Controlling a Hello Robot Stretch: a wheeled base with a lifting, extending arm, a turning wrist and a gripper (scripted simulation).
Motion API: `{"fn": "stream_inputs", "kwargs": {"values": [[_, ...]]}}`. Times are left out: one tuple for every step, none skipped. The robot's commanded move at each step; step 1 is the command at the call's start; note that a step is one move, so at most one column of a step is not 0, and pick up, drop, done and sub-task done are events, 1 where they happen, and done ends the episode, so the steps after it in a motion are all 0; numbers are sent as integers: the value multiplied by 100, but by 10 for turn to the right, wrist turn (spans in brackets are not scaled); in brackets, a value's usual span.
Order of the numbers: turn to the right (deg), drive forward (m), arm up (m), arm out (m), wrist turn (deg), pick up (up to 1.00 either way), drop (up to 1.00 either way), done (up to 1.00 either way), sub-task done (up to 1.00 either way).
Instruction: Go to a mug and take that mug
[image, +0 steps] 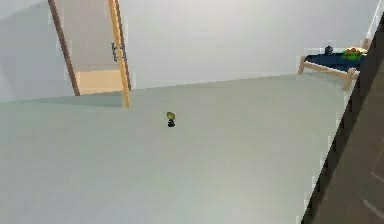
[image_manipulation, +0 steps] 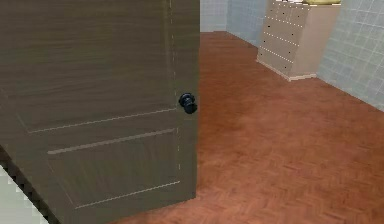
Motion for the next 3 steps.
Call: {"fn": "stream_inputs", "kwargs": {"values": [[60,0,0,0,0,0,0,0,0],[0,90,0,0,0,0,0,0,0],[360,0,0,0,0,0,0,0,0]]}}
